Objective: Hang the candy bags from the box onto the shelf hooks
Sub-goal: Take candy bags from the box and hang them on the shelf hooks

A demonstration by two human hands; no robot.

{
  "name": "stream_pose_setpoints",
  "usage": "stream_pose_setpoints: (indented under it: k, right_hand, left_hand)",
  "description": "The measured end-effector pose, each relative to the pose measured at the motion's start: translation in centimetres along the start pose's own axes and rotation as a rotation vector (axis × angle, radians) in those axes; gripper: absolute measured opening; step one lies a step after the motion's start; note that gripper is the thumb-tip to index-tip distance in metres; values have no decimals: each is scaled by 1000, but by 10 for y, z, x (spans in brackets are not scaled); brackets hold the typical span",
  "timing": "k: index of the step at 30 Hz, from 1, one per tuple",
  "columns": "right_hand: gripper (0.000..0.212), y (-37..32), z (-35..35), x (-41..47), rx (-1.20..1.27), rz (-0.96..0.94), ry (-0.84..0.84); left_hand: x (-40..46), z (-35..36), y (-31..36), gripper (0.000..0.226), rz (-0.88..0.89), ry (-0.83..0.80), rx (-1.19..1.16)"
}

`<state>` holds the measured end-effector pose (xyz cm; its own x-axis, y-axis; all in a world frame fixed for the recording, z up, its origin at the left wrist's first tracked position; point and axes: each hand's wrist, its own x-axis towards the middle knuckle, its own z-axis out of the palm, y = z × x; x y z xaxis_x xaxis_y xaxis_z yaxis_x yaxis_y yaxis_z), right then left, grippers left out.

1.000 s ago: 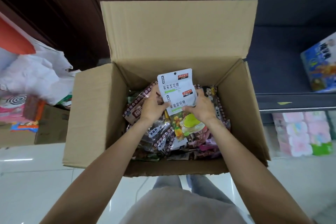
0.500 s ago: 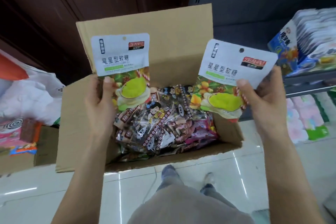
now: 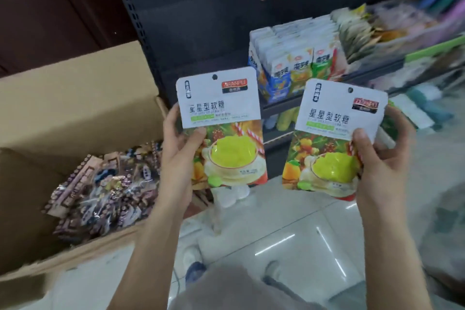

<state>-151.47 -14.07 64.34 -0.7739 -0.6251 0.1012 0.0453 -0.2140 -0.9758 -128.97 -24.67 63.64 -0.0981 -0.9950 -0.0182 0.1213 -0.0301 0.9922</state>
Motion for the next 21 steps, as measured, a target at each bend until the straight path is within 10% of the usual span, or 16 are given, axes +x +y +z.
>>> stream_pose_setpoints:
  k: [10, 21]
  right_hand:
    - [50, -32, -169, 79, -10, 123, 127]
    - [45, -13, -168, 254, -64, 21, -57]
  left_hand:
    - [-21, 210, -31, 54, 219, -322, 265]
    - [75, 376, -21, 54, 363, -346, 146]
